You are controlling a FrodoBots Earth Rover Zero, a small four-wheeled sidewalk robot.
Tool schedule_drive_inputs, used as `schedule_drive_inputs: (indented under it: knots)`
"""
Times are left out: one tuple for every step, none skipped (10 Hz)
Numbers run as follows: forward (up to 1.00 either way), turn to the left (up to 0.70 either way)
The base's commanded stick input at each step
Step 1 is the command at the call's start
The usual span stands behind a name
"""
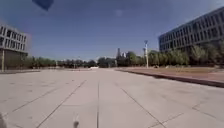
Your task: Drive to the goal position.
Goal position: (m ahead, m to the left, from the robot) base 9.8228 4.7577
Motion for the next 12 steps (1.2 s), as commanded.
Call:
schedule_drive_inputs:
  knots:
    - [0.7,0.0]
    - [0.7,0.0]
    - [0.7,0.0]
    - [0.7,0.0]
    - [0.7,0.0]
    - [0.7,0.0]
    - [0.7,0.0]
    - [0.7,0.0]
    - [0.7,0.0]
    - [0.7,0.0]
    - [0.7,0.0]
    - [0.7,0.0]
